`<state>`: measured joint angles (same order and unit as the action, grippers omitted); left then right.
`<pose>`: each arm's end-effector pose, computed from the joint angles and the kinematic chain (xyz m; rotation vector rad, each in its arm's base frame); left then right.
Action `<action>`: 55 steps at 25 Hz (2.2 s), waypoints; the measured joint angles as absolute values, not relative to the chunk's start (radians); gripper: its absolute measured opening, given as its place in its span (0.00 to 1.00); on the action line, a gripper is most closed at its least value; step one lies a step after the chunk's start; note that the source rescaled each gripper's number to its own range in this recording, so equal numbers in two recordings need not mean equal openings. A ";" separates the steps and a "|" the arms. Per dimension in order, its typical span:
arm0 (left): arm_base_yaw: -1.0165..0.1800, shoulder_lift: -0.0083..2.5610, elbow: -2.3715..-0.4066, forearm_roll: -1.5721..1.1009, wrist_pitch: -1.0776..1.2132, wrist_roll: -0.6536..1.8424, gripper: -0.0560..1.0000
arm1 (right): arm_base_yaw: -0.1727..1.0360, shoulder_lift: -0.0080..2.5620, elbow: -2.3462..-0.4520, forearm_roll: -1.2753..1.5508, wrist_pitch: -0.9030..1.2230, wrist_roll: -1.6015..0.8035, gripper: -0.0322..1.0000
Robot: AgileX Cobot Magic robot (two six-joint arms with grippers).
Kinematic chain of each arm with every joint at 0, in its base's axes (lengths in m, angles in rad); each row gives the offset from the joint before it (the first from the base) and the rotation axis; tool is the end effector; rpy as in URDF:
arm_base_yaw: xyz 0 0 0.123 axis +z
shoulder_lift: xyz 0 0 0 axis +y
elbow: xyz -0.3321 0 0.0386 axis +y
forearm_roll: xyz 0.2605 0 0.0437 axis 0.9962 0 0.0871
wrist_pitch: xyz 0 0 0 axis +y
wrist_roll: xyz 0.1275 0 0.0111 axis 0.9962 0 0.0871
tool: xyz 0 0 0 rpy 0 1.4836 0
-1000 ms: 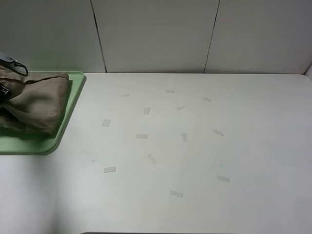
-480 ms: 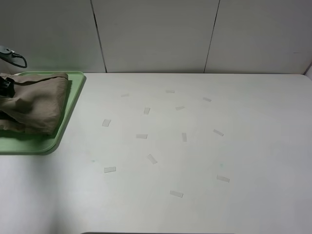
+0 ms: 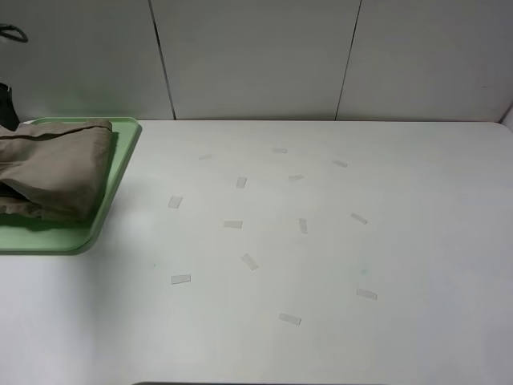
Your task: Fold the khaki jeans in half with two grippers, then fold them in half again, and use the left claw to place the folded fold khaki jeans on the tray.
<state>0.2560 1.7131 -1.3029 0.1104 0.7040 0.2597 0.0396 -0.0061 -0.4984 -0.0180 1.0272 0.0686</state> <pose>0.3924 0.1121 0.2734 0.0891 2.6217 0.3069 -0.0093 -0.0023 0.2697 0.0296 2.0063 0.0478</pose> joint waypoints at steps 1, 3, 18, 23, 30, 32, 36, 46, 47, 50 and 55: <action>0.242 1.686 -1.303 0.109 0.760 0.247 1.00 | 0.040 -0.006 -0.498 -0.018 1.027 0.069 1.00; 0.217 1.629 -1.303 0.108 0.859 0.229 1.00 | 0.040 -0.006 -0.498 -0.018 1.027 0.069 1.00; 0.153 1.124 -1.289 0.106 1.162 0.124 1.00 | 0.040 -0.007 -0.498 -0.018 1.027 0.069 1.00; 0.153 0.898 -1.160 0.105 1.163 0.100 1.00 | 0.040 -0.007 -0.498 -0.018 1.027 0.069 1.00; 0.153 0.521 -0.873 0.058 1.163 0.097 1.00 | 0.040 -0.007 -0.498 -0.018 1.027 0.069 1.00; 0.153 0.406 -0.797 0.033 1.163 0.097 1.00 | 0.040 -0.007 -0.498 -0.018 1.027 0.069 1.00; 0.153 0.177 -0.674 0.018 1.163 0.098 1.00 | 0.040 -0.007 -0.498 -0.018 1.027 0.069 1.00; 0.153 -0.008 -0.520 -0.045 1.110 0.101 1.00 | 0.040 -0.007 -0.498 -0.018 1.027 0.069 1.00; 0.153 -0.008 -0.514 -0.047 1.090 0.101 1.00 | 0.040 -0.007 -0.498 -0.018 1.027 0.069 1.00; 0.153 -0.009 -0.495 -0.048 1.067 0.102 0.99 | 0.040 -0.007 -0.498 -0.017 1.027 0.069 1.00; 0.153 -0.009 -0.494 -0.048 1.066 0.102 0.99 | 0.040 -0.007 -0.498 -0.017 1.027 0.069 1.00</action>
<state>0.1530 -0.0089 -0.4939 -0.0479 1.0662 0.1018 0.0396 -0.0072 -0.4984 -0.0171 1.0272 0.0686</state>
